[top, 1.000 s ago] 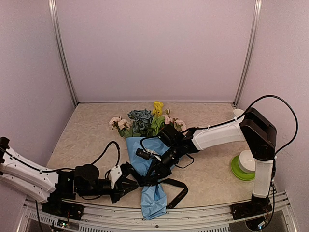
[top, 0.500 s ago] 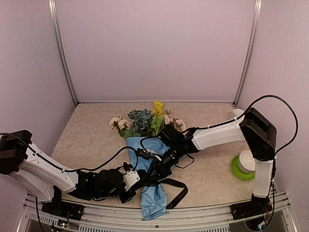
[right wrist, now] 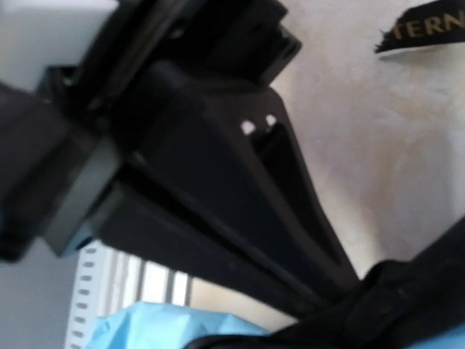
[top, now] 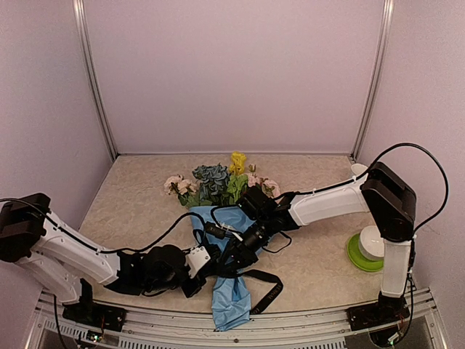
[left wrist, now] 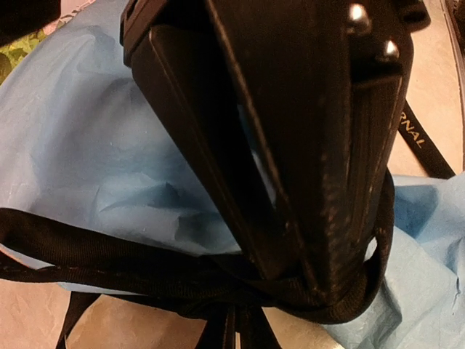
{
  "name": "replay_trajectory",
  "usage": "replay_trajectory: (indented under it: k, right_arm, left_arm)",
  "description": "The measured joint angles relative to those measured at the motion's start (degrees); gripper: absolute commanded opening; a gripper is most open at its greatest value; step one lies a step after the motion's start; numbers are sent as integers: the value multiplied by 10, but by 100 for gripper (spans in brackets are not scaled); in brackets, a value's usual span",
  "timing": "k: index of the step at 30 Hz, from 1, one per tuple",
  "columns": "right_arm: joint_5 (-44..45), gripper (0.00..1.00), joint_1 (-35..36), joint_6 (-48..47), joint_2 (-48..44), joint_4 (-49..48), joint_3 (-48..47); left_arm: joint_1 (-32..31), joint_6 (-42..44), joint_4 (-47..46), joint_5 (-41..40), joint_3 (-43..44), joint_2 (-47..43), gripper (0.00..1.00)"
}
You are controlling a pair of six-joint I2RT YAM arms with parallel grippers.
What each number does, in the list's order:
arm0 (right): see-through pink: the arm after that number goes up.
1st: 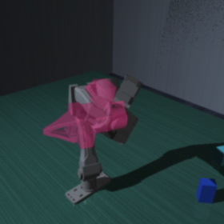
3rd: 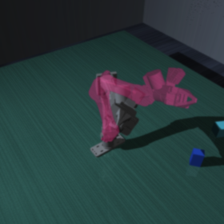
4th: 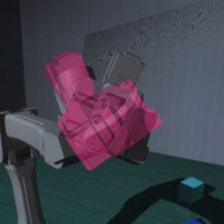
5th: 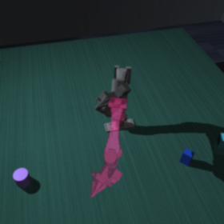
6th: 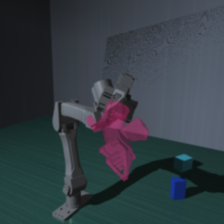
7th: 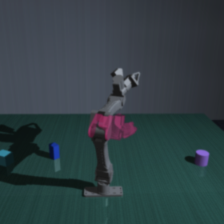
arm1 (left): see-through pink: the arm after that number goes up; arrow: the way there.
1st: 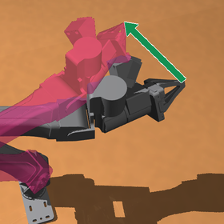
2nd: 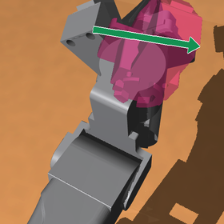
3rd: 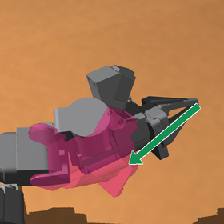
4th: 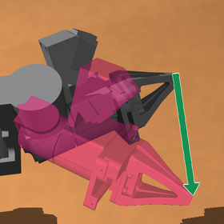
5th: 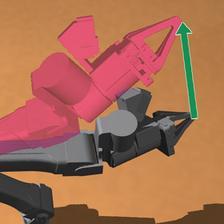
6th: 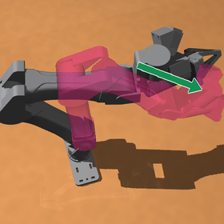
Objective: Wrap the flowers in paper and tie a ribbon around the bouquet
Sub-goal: Cross the half-tied ribbon at the center of the board.
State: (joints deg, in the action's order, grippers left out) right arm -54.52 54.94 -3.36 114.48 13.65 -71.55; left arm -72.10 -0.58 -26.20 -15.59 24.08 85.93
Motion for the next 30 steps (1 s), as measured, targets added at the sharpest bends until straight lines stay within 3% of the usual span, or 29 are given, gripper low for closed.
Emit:
replay_trajectory:
  k: [6, 12, 14, 24, 30]
  right_arm:
    - [27, 18, 0, 3, 0, 0, 1]
    - [57, 0, 3, 1, -1, 7, 1]
    - [64, 0, 3, 1, -4, 14, 1]
    - [90, 0, 4, -2, -43, 37, 2]
    - [109, 0, 4, -10, -45, 67, -4]
  left_arm:
    - [8, 2, -20, 31, 14, 15, 5]
    - [15, -2, -27, 51, 15, 20, 2]
    - [22, -5, -27, 56, 15, 19, 3]
    - [37, -2, -21, 81, 7, -18, 36]
    - [37, 28, -5, 80, 4, -69, 43]
